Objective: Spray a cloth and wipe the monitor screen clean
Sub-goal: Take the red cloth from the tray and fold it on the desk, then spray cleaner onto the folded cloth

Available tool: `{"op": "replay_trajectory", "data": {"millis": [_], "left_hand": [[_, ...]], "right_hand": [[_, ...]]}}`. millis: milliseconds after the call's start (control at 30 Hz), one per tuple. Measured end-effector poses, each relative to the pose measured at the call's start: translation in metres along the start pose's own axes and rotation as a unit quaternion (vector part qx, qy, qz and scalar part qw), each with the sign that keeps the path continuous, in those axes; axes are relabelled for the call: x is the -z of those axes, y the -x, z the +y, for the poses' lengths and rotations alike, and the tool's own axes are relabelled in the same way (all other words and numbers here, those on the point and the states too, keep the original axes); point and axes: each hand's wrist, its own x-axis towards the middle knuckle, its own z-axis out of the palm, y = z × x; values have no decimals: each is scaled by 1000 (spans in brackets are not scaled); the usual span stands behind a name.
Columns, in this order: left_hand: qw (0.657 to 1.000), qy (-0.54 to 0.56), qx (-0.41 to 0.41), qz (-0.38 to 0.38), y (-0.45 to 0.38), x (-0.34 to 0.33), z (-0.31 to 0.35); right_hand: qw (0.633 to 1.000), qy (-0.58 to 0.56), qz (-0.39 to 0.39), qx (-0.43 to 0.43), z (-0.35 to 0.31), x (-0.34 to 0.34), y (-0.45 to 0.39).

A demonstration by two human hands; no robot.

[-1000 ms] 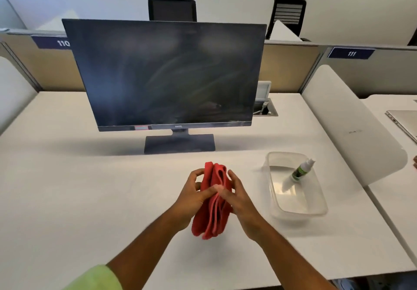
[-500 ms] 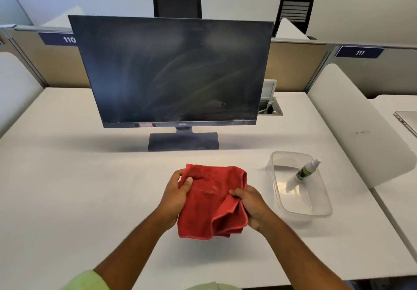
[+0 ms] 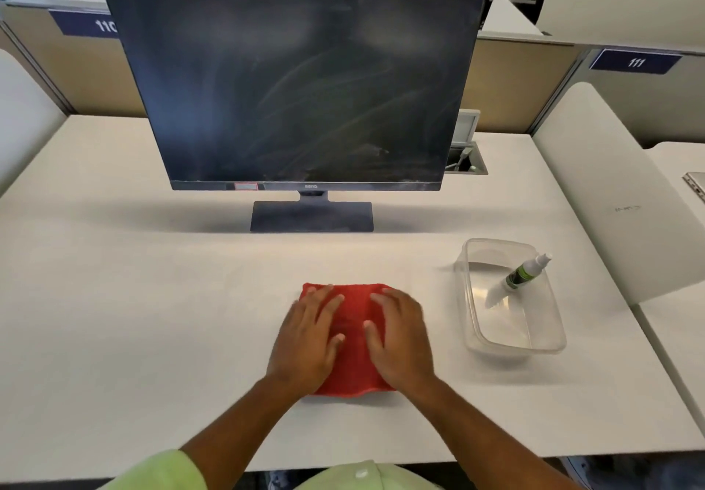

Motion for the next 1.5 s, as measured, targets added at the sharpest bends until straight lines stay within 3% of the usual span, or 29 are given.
{"op": "replay_trajectory", "data": {"millis": [133, 400, 600, 700, 833, 1000, 1100, 1233, 1367, 1500], "left_hand": [[995, -65, -29, -76, 3, -24, -14], [991, -93, -2, -99, 13, -33, -40], [988, -116, -6, -101, 1, -28, -33], [991, -97, -9, -86, -8, -25, -27], [995, -55, -26, -82, -18, -29, -8], [992, -51, -32, -110, -30, -41, 9], [990, -72, -29, -118, -29, -47, 4], [991, -68, -23, -112, -27, -51, 2], [992, -64, -21, -109, -26, -48, 5], [991, -68, -19, -114, -26, -46, 7]], "right_hand": [[979, 128, -142, 77, 10, -31, 8], [969, 175, -144, 97, 49, -41, 14], [972, 109, -199, 63, 35, -12, 3], [989, -37, -142, 33, 24, 15, 1], [971, -234, 46, -29, 21, 61, -8], [880, -319, 306, -172, 52, 109, -31], [835, -285, 402, -244, 86, 134, -44], [862, -183, 376, -287, 127, 154, -59], [886, -160, 305, -312, 146, 156, -72], [893, -138, 310, -297, 152, 151, -77]]}}
